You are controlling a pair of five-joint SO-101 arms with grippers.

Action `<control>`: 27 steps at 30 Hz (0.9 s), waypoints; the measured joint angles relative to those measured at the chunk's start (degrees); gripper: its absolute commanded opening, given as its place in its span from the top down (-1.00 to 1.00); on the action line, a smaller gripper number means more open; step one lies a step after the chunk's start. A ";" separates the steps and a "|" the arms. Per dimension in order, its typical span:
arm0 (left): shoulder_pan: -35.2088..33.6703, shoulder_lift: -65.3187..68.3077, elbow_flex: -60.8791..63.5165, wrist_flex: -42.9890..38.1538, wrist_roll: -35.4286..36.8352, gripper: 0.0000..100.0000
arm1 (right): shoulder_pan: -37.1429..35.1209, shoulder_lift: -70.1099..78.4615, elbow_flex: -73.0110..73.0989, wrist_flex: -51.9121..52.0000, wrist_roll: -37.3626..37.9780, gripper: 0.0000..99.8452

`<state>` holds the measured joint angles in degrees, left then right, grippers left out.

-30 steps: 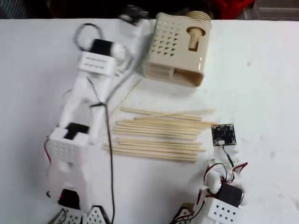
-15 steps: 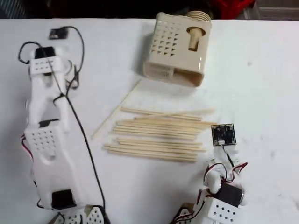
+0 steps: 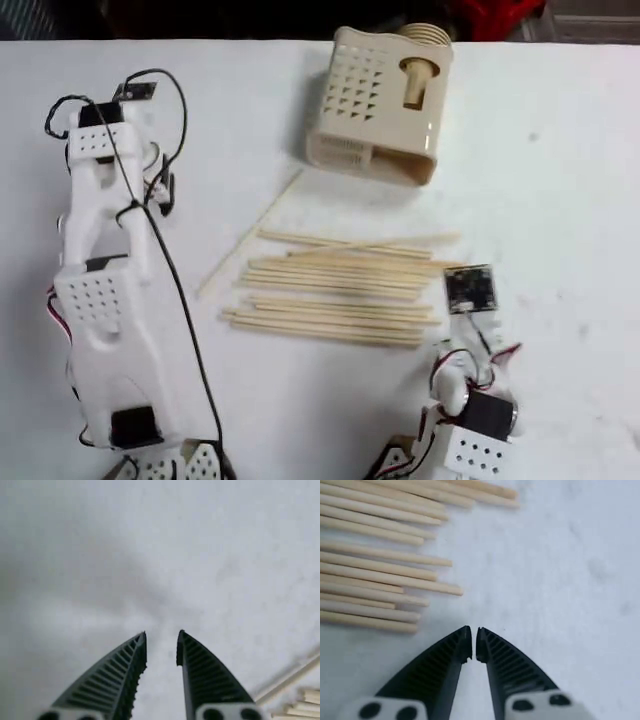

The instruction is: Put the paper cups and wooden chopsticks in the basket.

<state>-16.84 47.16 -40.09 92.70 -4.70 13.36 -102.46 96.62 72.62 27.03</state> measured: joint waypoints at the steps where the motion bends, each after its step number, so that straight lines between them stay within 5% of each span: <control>1: -0.18 0.00 0.62 -0.09 0.00 0.76 | -2.46 0.00 0.00 0.00 0.00 0.93; 13: 3.43 -12.22 10.29 -3.34 0.00 0.76 | -26.11 0.00 0.00 0.00 0.00 0.92; 20: 4.04 -37.19 27.25 -5.36 -1.49 0.75 | -22.42 0.00 0.00 -6.51 4.75 0.92; 27: 4.66 -68.75 67.25 -27.69 -7.74 0.75 | -9.14 0.09 -7.47 -12.48 13.36 0.92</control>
<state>-12.18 -21.58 27.16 65.01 -12.44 4.22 -102.37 89.14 60.13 40.40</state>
